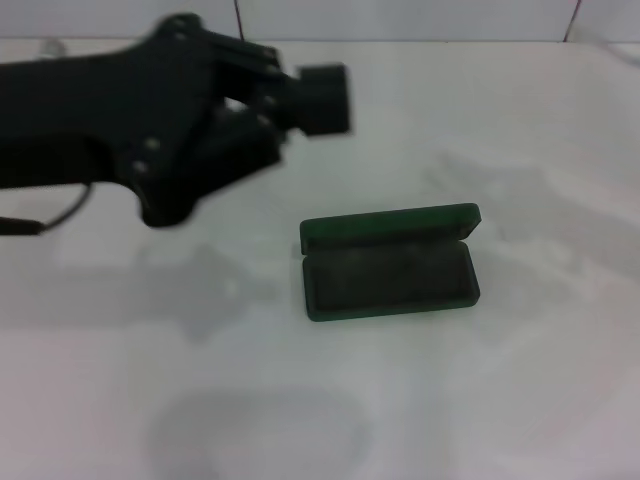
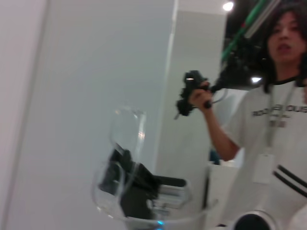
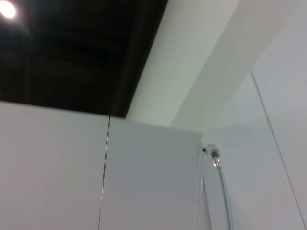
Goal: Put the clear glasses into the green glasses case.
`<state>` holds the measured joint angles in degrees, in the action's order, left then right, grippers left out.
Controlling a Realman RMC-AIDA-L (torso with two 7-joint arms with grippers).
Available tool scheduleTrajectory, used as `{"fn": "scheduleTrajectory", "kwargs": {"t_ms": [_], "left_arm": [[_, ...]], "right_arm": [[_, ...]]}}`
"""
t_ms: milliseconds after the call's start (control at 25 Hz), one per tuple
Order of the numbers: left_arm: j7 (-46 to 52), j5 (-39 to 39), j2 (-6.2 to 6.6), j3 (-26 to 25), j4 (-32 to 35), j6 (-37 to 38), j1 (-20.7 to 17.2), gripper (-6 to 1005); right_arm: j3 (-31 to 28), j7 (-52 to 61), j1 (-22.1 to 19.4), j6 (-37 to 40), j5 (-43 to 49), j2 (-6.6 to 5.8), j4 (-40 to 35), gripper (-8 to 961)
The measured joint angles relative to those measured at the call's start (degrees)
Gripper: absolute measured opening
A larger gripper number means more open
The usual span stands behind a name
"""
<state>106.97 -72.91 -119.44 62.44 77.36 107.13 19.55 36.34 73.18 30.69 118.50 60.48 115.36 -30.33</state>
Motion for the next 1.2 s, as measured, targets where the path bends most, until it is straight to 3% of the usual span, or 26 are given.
{"fn": "scheduleTrajectory", "kwargs": {"t_ms": [400, 560, 1200], "left_arm": [[-4.52, 4.73, -0.3, 9.19, -6.77, -0.24, 4.25, 37], [-6.37, 6.22, -0.43, 10.62, -9.28, -0.36, 5.23, 37], [-9.04, 7.74, -0.53, 14.04, -11.8, -1.27, 6.0, 37]], "right_arm": [[1.39, -3.32, 4.12, 0.81, -1.05, 0.19, 7.06, 82], [5.67, -6.57, 5.84, 0.58, -1.28, 0.51, 10.21, 82], [8.82, -8.46, 7.89, -0.32, -0.98, 0.66, 12.48, 83]]}}
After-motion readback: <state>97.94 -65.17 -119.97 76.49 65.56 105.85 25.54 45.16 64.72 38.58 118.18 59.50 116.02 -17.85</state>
